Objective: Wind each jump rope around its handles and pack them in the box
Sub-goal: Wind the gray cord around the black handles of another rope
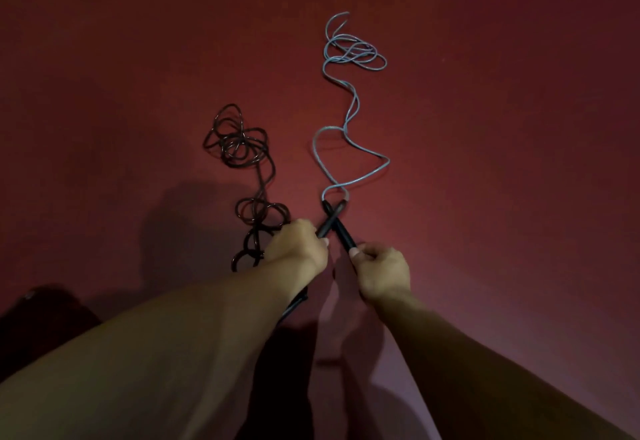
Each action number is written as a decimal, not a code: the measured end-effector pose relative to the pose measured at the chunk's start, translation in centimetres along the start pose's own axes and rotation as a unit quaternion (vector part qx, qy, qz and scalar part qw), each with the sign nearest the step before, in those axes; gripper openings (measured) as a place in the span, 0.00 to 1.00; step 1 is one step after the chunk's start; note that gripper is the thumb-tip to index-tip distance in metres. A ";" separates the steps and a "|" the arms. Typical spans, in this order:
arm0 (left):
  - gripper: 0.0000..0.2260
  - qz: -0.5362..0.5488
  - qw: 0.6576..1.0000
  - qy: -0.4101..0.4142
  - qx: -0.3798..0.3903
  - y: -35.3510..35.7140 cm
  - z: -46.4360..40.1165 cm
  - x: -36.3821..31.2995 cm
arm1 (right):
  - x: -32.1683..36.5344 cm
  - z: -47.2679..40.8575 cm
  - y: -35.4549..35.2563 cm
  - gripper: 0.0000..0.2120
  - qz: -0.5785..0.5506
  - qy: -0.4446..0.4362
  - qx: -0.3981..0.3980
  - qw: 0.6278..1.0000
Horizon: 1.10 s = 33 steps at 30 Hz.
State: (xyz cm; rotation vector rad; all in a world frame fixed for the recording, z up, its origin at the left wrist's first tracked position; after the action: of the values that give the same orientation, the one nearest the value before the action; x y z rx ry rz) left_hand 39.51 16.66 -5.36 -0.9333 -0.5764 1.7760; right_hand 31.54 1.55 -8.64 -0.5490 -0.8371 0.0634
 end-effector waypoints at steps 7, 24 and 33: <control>0.11 0.245 0.967 0.032 0.065 1.1 2.7 -3.2 | -1.2 3.2 -1.7 0.12 -0.225 0.055 0.111 0.966; 0.09 0.395 0.861 0.250 0.199 -11.4 29.1 -18.9 | 12.3 27.1 -25.6 0.06 -0.185 -0.133 0.033 0.973; 0.03 0.374 0.813 0.400 0.195 -16.2 44.7 -21.0 | 14.9 41.9 -34.2 0.03 -0.125 -0.354 -0.161 0.913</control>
State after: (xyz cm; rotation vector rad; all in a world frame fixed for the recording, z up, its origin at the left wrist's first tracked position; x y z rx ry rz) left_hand 16.45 5.09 39.80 -1.5896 0.7813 1.7963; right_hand 6.06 -5.61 40.78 -0.7367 -1.6424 -0.1222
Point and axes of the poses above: each hand's wrist, its own z-axis away from the middle knuckle, its own y-axis out of the palm, x = y × z, the point moved 7 cm from there along -z, towards the middle knuckle, and after that the axes turned 6 degrees about x, right-handed, at the moved point
